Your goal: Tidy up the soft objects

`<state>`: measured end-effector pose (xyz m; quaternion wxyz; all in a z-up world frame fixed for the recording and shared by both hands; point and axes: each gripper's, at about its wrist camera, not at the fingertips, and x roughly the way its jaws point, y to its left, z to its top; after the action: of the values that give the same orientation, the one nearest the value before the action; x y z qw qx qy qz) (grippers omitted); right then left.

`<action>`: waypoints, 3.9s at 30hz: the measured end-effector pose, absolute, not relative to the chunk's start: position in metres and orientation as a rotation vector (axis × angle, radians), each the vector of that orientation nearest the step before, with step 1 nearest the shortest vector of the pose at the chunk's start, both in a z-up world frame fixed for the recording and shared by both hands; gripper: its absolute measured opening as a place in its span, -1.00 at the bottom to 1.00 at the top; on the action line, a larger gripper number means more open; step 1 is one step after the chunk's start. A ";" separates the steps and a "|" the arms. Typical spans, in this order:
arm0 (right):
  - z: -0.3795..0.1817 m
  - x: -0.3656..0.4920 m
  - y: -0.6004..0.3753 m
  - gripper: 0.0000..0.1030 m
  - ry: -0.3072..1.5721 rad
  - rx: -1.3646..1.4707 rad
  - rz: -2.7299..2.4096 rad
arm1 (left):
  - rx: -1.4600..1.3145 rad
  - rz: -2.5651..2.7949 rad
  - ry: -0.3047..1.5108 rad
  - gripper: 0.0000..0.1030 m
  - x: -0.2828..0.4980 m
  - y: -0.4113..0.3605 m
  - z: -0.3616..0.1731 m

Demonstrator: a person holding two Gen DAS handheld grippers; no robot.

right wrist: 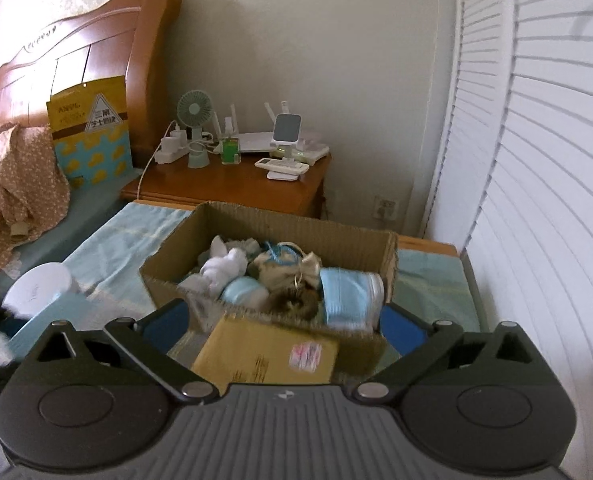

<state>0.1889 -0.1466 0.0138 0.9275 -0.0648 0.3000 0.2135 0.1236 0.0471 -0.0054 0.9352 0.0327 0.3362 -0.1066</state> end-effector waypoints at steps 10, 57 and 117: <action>0.012 0.142 -0.175 1.00 0.615 -0.061 0.424 | 0.058 -0.250 0.681 -0.32 0.179 0.030 0.019; 0.024 0.116 -0.182 1.00 0.776 -0.023 0.168 | 0.021 -0.002 0.771 0.97 0.106 0.005 0.035; 0.037 0.104 -0.179 1.00 0.743 -0.040 0.157 | -0.002 0.022 0.747 0.97 0.093 0.003 0.046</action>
<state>0.1037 -0.1789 0.0365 0.9286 -0.0193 0.3627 0.0766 0.0931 0.0034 0.0459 0.9310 -0.0009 0.3647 0.0107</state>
